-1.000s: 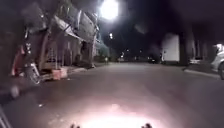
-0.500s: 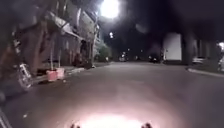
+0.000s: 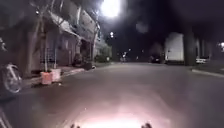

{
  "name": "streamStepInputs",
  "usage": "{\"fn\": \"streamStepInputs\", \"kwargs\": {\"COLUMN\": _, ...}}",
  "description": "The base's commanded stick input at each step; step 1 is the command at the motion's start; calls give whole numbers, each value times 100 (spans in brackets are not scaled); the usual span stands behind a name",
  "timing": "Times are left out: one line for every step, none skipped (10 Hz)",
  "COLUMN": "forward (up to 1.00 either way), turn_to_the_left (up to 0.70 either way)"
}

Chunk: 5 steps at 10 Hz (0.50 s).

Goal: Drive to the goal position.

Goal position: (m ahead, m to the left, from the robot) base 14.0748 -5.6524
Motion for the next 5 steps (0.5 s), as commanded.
{"fn": "streamStepInputs", "kwargs": {"forward": 70, "turn_to_the_left": 0}}
{"fn": "streamStepInputs", "kwargs": {"forward": 70, "turn_to_the_left": 0}}
{"fn": "streamStepInputs", "kwargs": {"forward": 70, "turn_to_the_left": 0}}
{"fn": "streamStepInputs", "kwargs": {"forward": 70, "turn_to_the_left": 0}}
{"fn": "streamStepInputs", "kwargs": {"forward": 70, "turn_to_the_left": 0}}
